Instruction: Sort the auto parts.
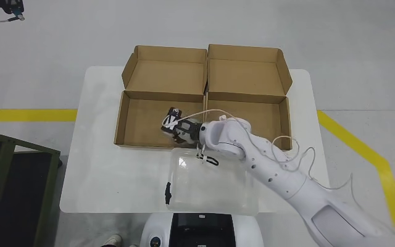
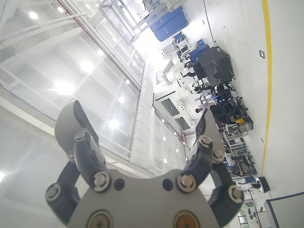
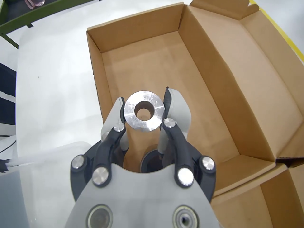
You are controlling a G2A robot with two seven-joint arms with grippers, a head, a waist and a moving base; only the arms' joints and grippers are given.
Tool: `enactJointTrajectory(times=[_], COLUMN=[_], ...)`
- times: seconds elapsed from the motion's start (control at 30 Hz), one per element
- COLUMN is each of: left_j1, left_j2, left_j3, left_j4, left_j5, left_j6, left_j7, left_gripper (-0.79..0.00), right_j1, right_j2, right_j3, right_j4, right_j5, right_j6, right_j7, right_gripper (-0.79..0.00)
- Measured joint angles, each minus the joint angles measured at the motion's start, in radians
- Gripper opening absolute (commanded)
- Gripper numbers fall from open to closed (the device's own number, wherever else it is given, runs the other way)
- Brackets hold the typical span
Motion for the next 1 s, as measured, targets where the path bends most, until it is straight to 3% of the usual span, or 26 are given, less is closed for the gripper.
enactJointTrajectory(times=[0.67, 1.0], left_j1=[0.0, 0.0], left_j2=[0.0, 0.0], left_j3=[0.0, 0.0], left_j4=[0.0, 0.0], left_j5=[0.0, 0.0], left_j6=[0.0, 0.0], left_j7=[0.0, 0.0], left_gripper=[0.0, 0.0], right_j1=[0.099, 0.117], right_j2=[-0.101, -0.136], right_j3=[-0.091, -0.102], right_j4=[0.146, 0.195], right_j5=[-0.06, -0.065], right_j6=[-0.035, -0.058], right_j7=[0.085, 0.112], right_gripper=[-0.785, -0.603])
